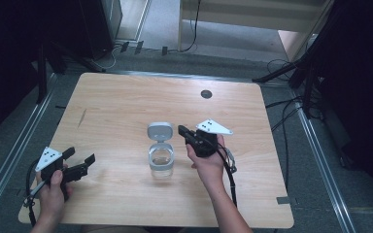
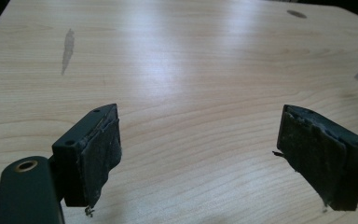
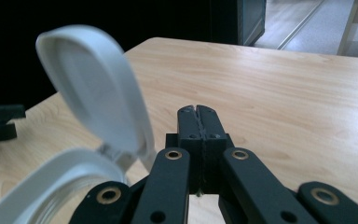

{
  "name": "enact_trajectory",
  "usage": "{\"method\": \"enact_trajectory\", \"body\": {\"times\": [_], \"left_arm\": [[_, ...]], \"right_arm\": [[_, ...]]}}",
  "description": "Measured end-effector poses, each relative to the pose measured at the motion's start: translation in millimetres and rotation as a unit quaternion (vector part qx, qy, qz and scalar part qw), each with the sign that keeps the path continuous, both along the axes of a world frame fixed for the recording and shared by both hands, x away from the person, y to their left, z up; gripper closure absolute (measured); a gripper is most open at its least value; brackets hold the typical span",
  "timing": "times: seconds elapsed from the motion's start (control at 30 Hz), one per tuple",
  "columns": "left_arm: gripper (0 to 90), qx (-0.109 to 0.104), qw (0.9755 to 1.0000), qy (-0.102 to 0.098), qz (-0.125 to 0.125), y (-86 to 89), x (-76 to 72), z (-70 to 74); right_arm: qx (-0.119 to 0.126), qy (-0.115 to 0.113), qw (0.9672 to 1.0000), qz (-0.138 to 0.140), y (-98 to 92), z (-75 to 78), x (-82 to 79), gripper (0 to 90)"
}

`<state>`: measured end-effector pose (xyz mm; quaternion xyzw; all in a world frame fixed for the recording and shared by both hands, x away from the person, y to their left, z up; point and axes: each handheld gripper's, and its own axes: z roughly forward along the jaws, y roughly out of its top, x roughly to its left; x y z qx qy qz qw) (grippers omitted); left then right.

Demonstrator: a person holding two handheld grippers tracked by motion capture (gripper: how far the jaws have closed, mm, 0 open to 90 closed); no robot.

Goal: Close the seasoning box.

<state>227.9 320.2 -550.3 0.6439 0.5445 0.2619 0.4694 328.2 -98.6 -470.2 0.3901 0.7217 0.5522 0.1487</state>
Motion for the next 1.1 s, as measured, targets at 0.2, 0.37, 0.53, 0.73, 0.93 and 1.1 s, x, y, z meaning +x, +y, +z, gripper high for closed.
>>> {"method": "enact_trajectory", "body": {"times": [0.2, 0.37, 0.53, 0.73, 0.93, 1.1], "left_arm": [[13.5, -0.003, 1.0000, 0.008, -0.001, -0.6, 2.2, -0.9], [13.5, -0.006, 0.9999, 0.015, -0.005, 0.1, 3.5, -1.1], [13.5, -0.002, 0.9999, 0.015, -0.009, -0.1, 3.8, -1.0], [13.5, 0.001, 0.9998, 0.018, -0.005, -1.3, 4.6, -0.9], [13.6, 0.000, 0.9998, 0.018, -0.006, -0.8, 4.7, -1.0], [13.5, 0.004, 0.9998, 0.015, -0.008, -1.2, 3.8, -0.7]], "right_arm": [[0.005, 0.005, 1.0000, 0.003, 8.0, 8.4, 12.8, 90.0], [0.020, -0.006, 0.9993, 0.031, 14.4, 18.2, 12.8, 90.0], [0.019, -0.004, 0.9983, 0.055, 16.7, 19.0, -1.0, 90.0], [0.013, -0.009, 0.9988, 0.047, 14.5, 16.6, -14.8, 90.0], [0.006, -0.030, 0.9995, -0.013, -1.9, 18.8, -7.2, 57.1], [-0.001, 0.003, 0.9994, -0.035, -19.9, 16.7, -0.9, 25.6]]}}
